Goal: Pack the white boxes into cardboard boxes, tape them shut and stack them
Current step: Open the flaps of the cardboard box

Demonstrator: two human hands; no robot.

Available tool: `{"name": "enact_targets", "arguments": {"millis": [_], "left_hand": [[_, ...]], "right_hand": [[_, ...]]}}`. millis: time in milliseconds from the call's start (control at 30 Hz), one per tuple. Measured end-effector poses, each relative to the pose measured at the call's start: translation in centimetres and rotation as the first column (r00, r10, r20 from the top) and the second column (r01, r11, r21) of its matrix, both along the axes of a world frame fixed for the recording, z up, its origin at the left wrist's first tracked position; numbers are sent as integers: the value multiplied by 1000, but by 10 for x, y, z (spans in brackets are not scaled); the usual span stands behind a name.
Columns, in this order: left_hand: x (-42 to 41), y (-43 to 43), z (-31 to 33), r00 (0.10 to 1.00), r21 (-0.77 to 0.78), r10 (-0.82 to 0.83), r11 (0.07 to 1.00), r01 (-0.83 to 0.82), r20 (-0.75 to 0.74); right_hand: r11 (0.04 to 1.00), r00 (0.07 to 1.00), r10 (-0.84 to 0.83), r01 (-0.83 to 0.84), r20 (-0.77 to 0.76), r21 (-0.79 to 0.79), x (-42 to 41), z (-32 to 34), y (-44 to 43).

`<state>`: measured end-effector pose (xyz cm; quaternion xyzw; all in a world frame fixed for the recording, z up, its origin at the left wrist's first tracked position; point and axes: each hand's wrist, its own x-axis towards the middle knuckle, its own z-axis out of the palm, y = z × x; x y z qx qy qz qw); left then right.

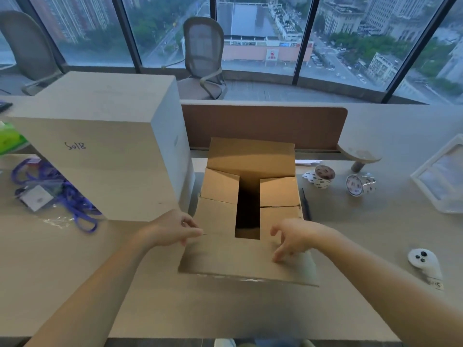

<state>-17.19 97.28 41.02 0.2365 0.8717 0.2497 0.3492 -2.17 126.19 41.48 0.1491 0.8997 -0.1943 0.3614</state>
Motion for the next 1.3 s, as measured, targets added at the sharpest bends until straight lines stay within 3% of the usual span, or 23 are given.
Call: {"name": "enact_targets", "arguments": {"millis": [200,400,467,567,667,800,933,1100,1300], "left_hand": [[8,53,-9,977,-33,-114,993,110,-179],[17,110,-30,912,-128,-275,961,246,-304],[17,128,-40,845,-241,-410,908,342,-344],[14,147,-54,765,-406,-583,791,457,-274],[12,152,-48,693,-504,-666,714,485,-276],[-2,134,-21,674,-226,-519,849,477,-525],[-30,102,8,670,93,-223,911,401,-708],[-58,73,20,704,120,-102,959,259,-703],[-62,69,3,780,146,-3,982,121,-626]], "right_hand": [[962,989,-20,59,-147,267,1,-41,-14],[948,964,62,24,-258,318,-3,-59,9],[946,962,139,-58,-236,318,-5,-62,18],[922,952,263,-199,-159,332,-11,-64,23],[912,930,329,-268,-164,309,-23,-56,25],[927,892,333,-250,-306,279,-48,-43,27],[858,844,478,-390,-242,335,-69,-52,30],[736,759,639,-555,-126,387,-82,-54,31],[760,730,624,-485,-278,432,-85,-24,34]]}}
